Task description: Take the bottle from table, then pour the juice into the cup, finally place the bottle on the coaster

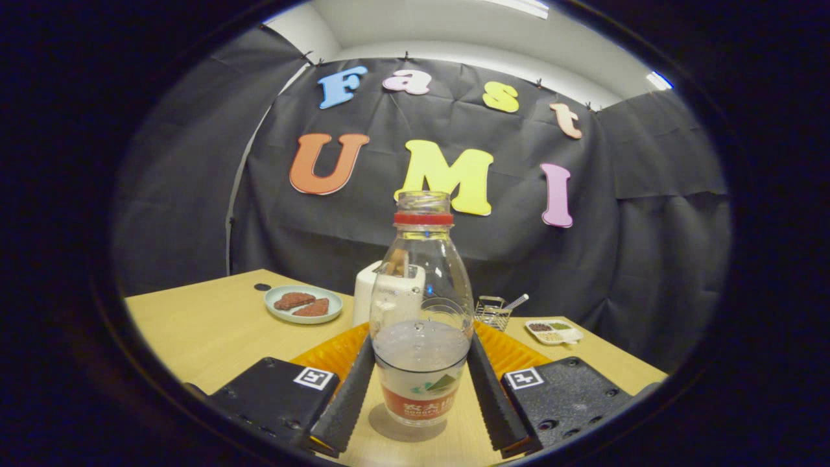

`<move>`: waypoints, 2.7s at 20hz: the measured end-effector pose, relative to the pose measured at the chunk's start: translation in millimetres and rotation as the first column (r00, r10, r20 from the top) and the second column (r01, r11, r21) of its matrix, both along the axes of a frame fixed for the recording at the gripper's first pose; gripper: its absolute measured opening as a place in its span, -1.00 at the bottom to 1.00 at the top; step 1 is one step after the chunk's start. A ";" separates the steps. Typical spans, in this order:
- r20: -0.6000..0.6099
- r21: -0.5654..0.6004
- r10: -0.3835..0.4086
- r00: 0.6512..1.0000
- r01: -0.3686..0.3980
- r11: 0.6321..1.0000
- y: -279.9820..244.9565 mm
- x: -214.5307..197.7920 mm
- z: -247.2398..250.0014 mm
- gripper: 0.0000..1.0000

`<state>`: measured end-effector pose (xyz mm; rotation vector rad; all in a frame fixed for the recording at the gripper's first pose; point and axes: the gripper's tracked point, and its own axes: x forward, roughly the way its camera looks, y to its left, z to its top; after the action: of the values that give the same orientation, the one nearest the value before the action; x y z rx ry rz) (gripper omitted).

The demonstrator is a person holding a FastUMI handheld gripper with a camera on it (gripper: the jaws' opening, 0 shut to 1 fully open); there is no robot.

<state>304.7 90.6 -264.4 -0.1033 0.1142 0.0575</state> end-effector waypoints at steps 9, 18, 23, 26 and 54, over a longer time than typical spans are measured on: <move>-0.073 0.060 0.005 0.997 -0.001 0.998 -8.6 12.5 -56.8 0.64; -0.046 0.062 0.006 0.999 -0.004 0.998 -8.1 11.3 -58.0 0.67; 0.006 0.029 0.051 0.999 -0.051 0.998 -4.6 7.8 -42.9 0.72; 0.023 0.047 0.064 0.998 -0.065 0.997 -4.6 7.4 -36.0 0.90; 0.127 0.068 -0.008 0.992 -0.001 0.998 -22.7 -177.2 150.3 1.00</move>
<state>127.5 68.0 -114.2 -0.0391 -0.0148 0.0512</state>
